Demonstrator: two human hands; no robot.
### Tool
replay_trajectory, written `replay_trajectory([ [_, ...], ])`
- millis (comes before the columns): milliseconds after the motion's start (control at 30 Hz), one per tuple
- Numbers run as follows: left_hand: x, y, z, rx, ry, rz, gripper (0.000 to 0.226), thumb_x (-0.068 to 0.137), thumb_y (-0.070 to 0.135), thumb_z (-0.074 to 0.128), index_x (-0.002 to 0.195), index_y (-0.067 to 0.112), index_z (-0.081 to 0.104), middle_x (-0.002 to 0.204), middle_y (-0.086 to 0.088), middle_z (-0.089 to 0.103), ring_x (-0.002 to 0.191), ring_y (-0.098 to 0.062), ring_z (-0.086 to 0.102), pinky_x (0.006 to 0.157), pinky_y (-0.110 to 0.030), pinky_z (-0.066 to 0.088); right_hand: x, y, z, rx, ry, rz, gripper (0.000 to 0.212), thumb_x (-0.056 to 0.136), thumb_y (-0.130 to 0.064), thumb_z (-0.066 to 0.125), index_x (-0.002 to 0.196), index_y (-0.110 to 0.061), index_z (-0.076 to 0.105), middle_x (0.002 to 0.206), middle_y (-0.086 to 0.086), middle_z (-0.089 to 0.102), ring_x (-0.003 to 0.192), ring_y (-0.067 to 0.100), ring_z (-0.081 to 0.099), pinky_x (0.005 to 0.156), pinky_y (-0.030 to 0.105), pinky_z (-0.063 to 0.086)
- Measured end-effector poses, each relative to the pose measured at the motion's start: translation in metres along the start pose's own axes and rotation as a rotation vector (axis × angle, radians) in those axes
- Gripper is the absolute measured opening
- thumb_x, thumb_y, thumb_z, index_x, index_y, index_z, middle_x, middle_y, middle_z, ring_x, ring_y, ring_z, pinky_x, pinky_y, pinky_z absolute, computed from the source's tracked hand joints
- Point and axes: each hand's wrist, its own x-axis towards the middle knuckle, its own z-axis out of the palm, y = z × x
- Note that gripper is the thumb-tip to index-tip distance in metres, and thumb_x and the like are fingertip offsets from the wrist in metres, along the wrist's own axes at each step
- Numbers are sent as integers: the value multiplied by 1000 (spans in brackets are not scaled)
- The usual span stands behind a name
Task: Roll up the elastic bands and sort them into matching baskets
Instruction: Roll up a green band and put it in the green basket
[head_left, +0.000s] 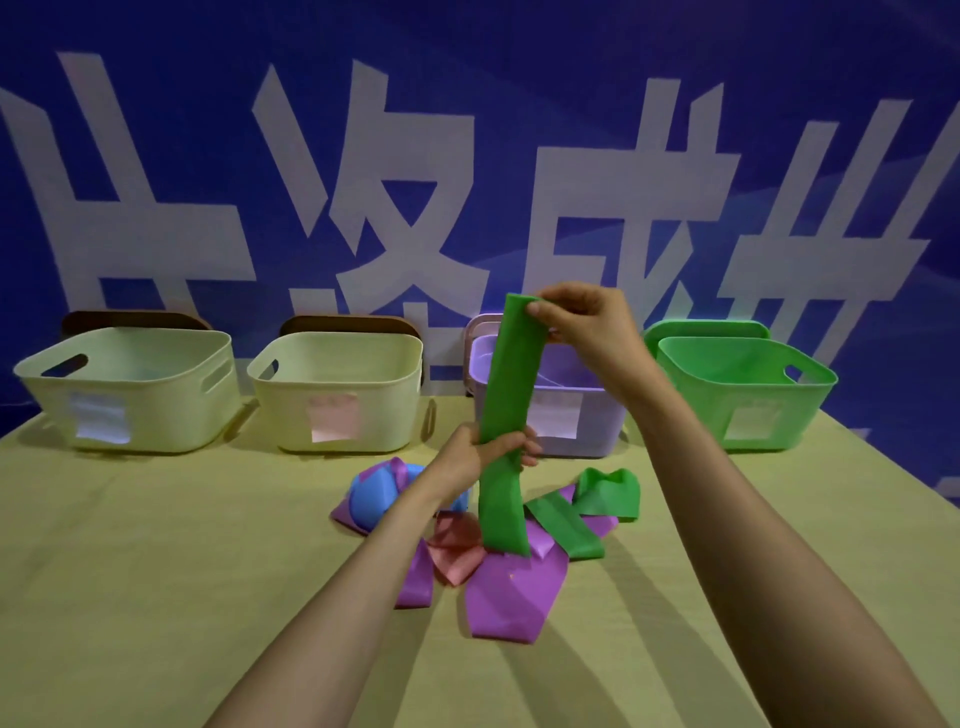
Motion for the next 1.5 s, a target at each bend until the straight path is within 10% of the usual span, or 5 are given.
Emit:
replay_trajectory([
  [267,-8,-41,-5,251,-23,-224,17,93,7,57,107,1,63,77,2,70,72,-11,64,69,-22,50,-3,-20,2,12,19,-42,9,88,-7,64,94,-10,69,92,9,71,86,18,68,78,27,57],
  [567,-63,54,20,255,210,277,16,85,6,67,96,18,67,90,3,71,81,-7,66,81,-29,55,-42,-46,-1,-32,-46,-61,18,88,-6,63,104,1,66,97,14,69,84,14,67,72,20,56],
  [667,-96,72,28,185,137,209,11,86,5,66,91,14,69,84,-1,73,81,-19,67,82,-44,54,-53,-58,-6,23,-50,-74,8,88,-5,63,94,-7,67,87,4,69,77,6,68,69,19,55],
  [900,-135,39,35,85,74,30,10,88,2,61,97,5,65,67,4,72,57,-4,67,48,-14,49,-77,-23,2,41,-220,42,9,87,-5,63,91,-13,66,80,-6,70,76,2,66,70,17,54],
  [1500,-143,-26,24,95,-19,-222,21,80,1,69,96,15,69,93,3,75,90,-15,70,79,-27,56,-117,24,10,60,-303,50,16,87,-1,61,93,-14,69,80,-7,73,79,6,67,71,20,54],
])
